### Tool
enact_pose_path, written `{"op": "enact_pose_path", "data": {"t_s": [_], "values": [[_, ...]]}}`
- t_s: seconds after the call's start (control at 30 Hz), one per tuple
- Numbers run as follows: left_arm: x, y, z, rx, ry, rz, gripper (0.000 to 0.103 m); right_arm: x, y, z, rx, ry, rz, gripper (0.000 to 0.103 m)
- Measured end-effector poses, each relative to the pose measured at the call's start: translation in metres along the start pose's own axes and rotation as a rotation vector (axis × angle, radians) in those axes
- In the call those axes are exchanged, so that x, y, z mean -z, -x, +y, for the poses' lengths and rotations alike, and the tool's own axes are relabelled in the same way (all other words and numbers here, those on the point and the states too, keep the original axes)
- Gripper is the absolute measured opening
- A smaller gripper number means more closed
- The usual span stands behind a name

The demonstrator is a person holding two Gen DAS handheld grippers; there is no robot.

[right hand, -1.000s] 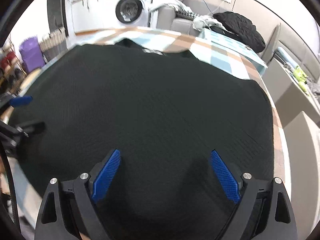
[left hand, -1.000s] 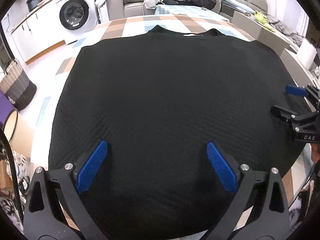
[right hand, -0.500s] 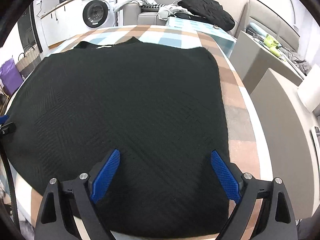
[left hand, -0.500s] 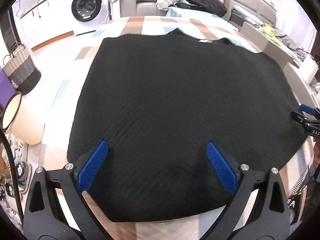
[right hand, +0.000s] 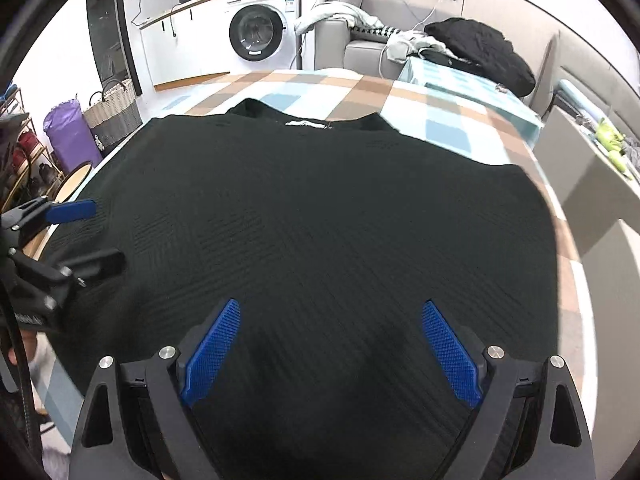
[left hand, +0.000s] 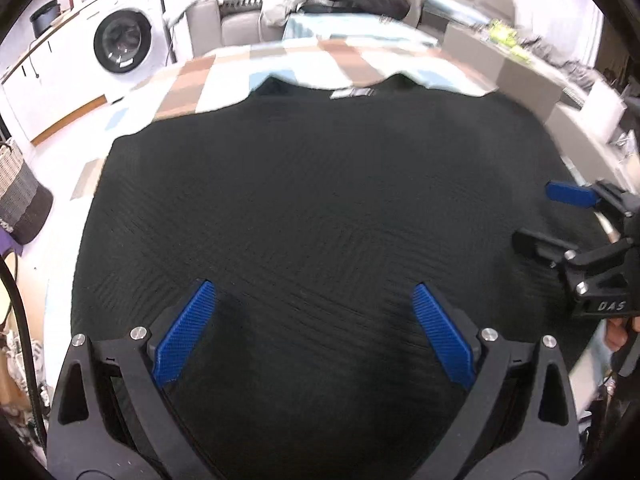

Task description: Fold small clothes

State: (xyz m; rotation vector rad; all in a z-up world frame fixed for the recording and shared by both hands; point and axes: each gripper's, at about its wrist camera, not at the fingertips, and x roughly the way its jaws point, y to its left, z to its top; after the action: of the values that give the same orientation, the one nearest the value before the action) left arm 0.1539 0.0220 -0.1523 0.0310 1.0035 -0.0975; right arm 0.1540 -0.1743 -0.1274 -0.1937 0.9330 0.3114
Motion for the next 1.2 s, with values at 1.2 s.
{"op": "enact_pose_path", "data": {"t_s": [1.2], "values": [[0.142, 0.079, 0.094, 0.214, 0.822, -0.126, 0.068, 0.008, 0.039, 0.015, -0.228, -0.06, -0.116, 0.095]]}}
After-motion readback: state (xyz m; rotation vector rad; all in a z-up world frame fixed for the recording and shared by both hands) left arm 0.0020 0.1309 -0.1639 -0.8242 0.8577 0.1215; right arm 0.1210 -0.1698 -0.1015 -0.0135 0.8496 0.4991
